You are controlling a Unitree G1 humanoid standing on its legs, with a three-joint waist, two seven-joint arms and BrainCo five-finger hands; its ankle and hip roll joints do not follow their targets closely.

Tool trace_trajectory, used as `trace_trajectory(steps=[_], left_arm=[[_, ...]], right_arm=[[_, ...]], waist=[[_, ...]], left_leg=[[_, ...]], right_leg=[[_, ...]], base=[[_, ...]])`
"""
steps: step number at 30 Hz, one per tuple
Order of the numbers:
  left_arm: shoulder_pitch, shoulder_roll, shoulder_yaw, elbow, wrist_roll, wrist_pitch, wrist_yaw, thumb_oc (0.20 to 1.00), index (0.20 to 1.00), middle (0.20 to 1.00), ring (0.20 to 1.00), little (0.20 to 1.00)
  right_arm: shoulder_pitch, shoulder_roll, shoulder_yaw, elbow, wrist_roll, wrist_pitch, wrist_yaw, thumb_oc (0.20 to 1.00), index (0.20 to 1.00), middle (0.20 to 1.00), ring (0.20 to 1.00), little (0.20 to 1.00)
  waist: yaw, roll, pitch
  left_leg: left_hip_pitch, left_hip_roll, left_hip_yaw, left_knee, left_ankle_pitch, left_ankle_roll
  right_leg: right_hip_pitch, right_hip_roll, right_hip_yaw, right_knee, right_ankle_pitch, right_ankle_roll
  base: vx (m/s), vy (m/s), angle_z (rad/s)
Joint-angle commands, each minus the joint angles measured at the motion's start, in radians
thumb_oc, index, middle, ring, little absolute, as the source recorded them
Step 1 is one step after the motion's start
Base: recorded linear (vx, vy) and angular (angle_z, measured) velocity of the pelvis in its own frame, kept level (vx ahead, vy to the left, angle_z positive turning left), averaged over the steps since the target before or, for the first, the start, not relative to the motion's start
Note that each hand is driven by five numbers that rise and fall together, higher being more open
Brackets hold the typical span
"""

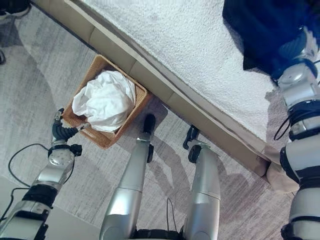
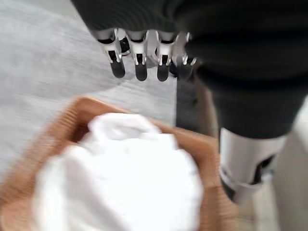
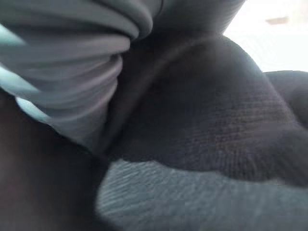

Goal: Pick up clothes into the bucket

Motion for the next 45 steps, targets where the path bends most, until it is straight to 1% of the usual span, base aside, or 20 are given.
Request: trace_trajectory(steps=[1,2,3,7,8,15,16,18,21,22,23,24,25,29,30,31,36,39,42,45], left_arm=[[0.066,-0.024,0.02,-0.058,-0.074,-0.073,-0.025,1.0,1.0,1.0,1.0,1.0],[0.076,-0.025,0.005,-0.121,-0.082,-0.086,-0.051,1.0,1.0,1.0,1.0,1.0],[0.079,-0.024,0.005,-0.123,-0.082,-0.086,-0.052,1.0,1.0,1.0,1.0,1.0],[0.067,0.02,-0.03,-0.242,-0.053,-0.09,-0.111,1.0,1.0,1.0,1.0,1.0],[0.056,0.034,-0.032,-0.271,-0.04,-0.089,-0.117,1.0,1.0,1.0,1.0,1.0],[-0.028,0.138,-0.055,-0.424,0.03,-0.102,-0.18,1.0,1.0,1.0,1.0,1.0],[-0.067,0.16,-0.073,-0.446,0.041,-0.107,-0.204,1.0,1.0,1.0,1.0,1.0],[-0.077,0.164,-0.083,-0.458,0.048,-0.11,-0.213,1.0,1.0,1.0,1.0,1.0],[-0.105,0.17,-0.113,-0.484,0.076,-0.111,-0.249,1.0,1.0,1.0,1.0,1.0],[-0.14,0.181,-0.148,-0.503,0.134,-0.104,-0.269,1.0,1.0,1.0,1.0,1.0],[-0.142,0.181,-0.149,-0.503,0.134,-0.104,-0.269,1.0,1.0,1.0,1.0,1.0],[-0.182,0.191,-0.182,-0.521,0.184,-0.098,-0.284,1.0,1.0,1.0,1.0,1.0],[-0.182,0.191,-0.183,-0.521,0.184,-0.098,-0.284,1.0,1.0,1.0,1.0,1.0],[-0.248,0.158,-0.26,-0.508,0.218,-0.094,-0.323,1.0,1.0,1.0,1.0,1.0],[-0.271,0.142,-0.288,-0.504,0.219,-0.092,-0.347,1.0,1.0,1.0,1.0,1.0],[-0.273,0.141,-0.29,-0.503,0.219,-0.092,-0.347,1.0,1.0,1.0,1.0,1.0],[-0.333,0.077,-0.364,-0.489,0.191,-0.088,-0.4,1.0,1.0,1.0,1.0,1.0],[-0.355,0.027,-0.411,-0.465,0.118,-0.081,-0.438,1.0,1.0,1.0,1.0,1.0],[-0.382,-0.02,-0.477,-0.434,-0.032,-0.066,-0.495,1.0,1.0,1.0,1.0,1.0],[-0.392,-0.067,-0.547,-0.409,-0.204,-0.032,-0.547,1.0,1.0,1.0,1.0,1.0]], right_arm=[[0.042,-0.074,-0.022,-0.141,0.037,-0.073,-0.006,0.2,0.2,0.2,0.2,0.2],[0.073,-0.09,-0.042,-0.225,0.065,-0.096,0.006,0.2,0.2,0.2,0.2,0.2],[0.078,-0.091,-0.046,-0.229,0.065,-0.095,0.006,0.2,0.2,0.2,0.2,0.2],[0.138,-0.124,-0.085,-0.389,0.116,-0.125,0.053,0.2,0.2,0.2,0.2,0.2],[0.146,-0.132,-0.095,-0.414,0.12,-0.132,0.061,0.2,0.2,0.2,0.2,0.2],[0.228,-0.161,-0.142,-0.657,0.205,-0.164,0.152,0.2,0.2,0.2,0.2,0.2],[0.236,-0.163,-0.138,-0.714,0.22,-0.173,0.183,0.2,0.2,0.2,0.2,0.2],[0.248,-0.164,-0.136,-0.755,0.228,-0.174,0.205,0.2,0.2,0.2,0.2,0.2],[0.271,-0.165,-0.124,-0.837,0.254,-0.179,0.258,0.2,0.2,0.2,0.2,0.2],[0.278,-0.176,-0.114,-0.885,0.267,-0.177,0.292,0.2,0.2,0.2,0.2,0.2],[0.279,-0.176,-0.116,-0.885,0.267,-0.177,0.292,0.2,0.2,0.2,0.2,0.2],[0.275,-0.185,-0.104,-0.929,0.271,-0.178,0.314,0.2,0.2,0.2,0.2,0.2],[0.276,-0.185,-0.105,-0.929,0.271,-0.178,0.314,0.2,0.2,0.2,0.2,0.2],[0.245,-0.187,-0.065,-0.999,0.317,-0.182,0.362,0.2,0.2,0.2,0.2,0.2],[0.245,-0.18,-0.061,-1.021,0.33,-0.179,0.379,0.2,0.2,0.2,0.2,0.2],[0.248,-0.181,-0.064,-1.022,0.33,-0.179,0.38,0.2,0.2,0.2,0.2,0.2],[0.275,-0.144,-0.09,-1.076,0.321,-0.174,0.397,0.2,0.2,0.2,0.2,0.2],[0.282,-0.122,-0.095,-1.09,0.314,-0.166,0.404,0.2,0.2,0.2,0.2,0.2],[0.286,-0.097,-0.092,-1.1,0.325,-0.156,0.412,0.2,0.2,0.2,0.2,0.2],[0.299,-0.069,-0.098,-1.113,0.34,-0.151,0.416,0.2,0.2,0.2,0.2,0.2]], waist=[[-0.005,0.0,-0.025],[-0.013,-0.005,-0.025],[-0.012,-0.005,-0.025],[-0.026,-0.015,-0.025],[-0.028,-0.014,-0.025],[-0.057,-0.031,-0.025],[-0.067,-0.036,-0.029],[-0.068,-0.039,-0.043],[-0.082,-0.048,-0.097],[-0.094,-0.051,-0.131],[-0.094,-0.051,-0.133],[-0.103,-0.054,-0.164],[-0.103,-0.055,-0.164],[-0.12,-0.054,-0.22],[-0.127,-0.05,-0.247],[-0.125,-0.05,-0.245],[-0.14,-0.041,-0.303],[-0.147,-0.034,-0.333],[-0.155,-0.027,-0.36],[-0.161,-0.018,-0.383]], left_leg=[[0.09,0.007,0.026,-0.047,-0.027,0.014],[0.13,0.011,0.033,-0.061,-0.028,0.014],[0.133,0.012,0.032,-0.063,-0.028,0.014],[0.253,0.022,0.042,-0.116,-0.02,0.01],[0.256,0.023,0.045,-0.137,0.015,0.011],[0.479,0.039,0.07,-0.201,0.001,0.012],[0.542,0.045,0.079,-0.23,0.0,0.01],[0.571,0.049,0.084,-0.255,0.004,0.01],[0.633,0.061,0.104,-0.324,0.018,0.008],[0.666,0.067,0.113,-0.344,0.014,0.003],[0.664,0.066,0.113,-0.349,0.021,0.003],[0.7,0.072,0.125,-0.371,0.019,0.0],[0.7,0.072,0.124,-0.373,0.02,0.0],[0.764,0.082,0.156,-0.419,0.018,-0.004],[0.787,0.086,0.166,-0.436,0.019,-0.005],[0.792,0.086,0.167,-0.44,0.019,-0.005],[0.849,0.091,0.179,-0.473,0.018,-0.004],[0.88,0.091,0.179,-0.483,0.012,-0.001],[0.901,0.092,0.181,-0.487,0.005,0.001],[0.926,0.093,0.18,-0.494,0.0,0.004]], right_leg=[[0.134,0.021,0.068,-0.095,-0.01,0.075],[0.176,0.023,0.07,-0.114,-0.004,0.077],[0.18,0.023,0.069,-0.116,-0.004,0.077],[0.3,0.031,0.077,-0.178,0.013,0.084],[0.304,0.03,0.071,-0.199,0.048,0.079],[0.52,0.041,0.083,-0.287,0.075,0.093],[0.577,0.048,0.085,-0.322,0.087,0.098],[0.605,0.054,0.086,-0.351,0.097,0.102],[0.66,0.067,0.085,-0.424,0.126,0.114],[0.696,0.073,0.082,-0.46,0.13,0.12],[0.695,0.073,0.081,-0.466,0.137,0.12],[0.729,0.077,0.082,-0.497,0.148,0.126],[0.729,0.077,0.082,-0.498,0.148,0.126],[0.781,0.092,0.094,-0.566,0.167,0.136],[0.803,0.097,0.1,-0.587,0.171,0.139],[0.806,0.097,0.1,-0.589,0.172,0.139],[0.856,0.098,0.101,-0.6,0.162,0.141],[0.881,0.098,0.098,-0.597,0.153,0.141],[0.904,0.097,0.095,-0.603,0.146,0.141],[0.932,0.099,0.091,-0.616,0.141,0.141]], base=[[-0.05,0.003,-0.07],[-0.04,0.001,-0.07],[-0.03,0.001,-0.05],[-0.03,0.026,-0.1],[-0.09,0.051,-0.14],[0.01,0.039,-0.17],[0.06,0.034,-0.14],[0.05,0.018,-0.12],[0.09,0.011,-0.22],[0.1,-0.001,-0.27],[0.13,0.005,-0.34],[0.06,0.011,-0.24],[0.1,0.022,-0.13],[0.07,0.026,-0.16],[0.08,0.018,-0.35],[0.08,0.02,-0.2],[0.08,-0.006,-0.14],[0.08,-0.012,0.01],[0.08,-0.014,-0.01],[0.08,-0.015,0.01]])
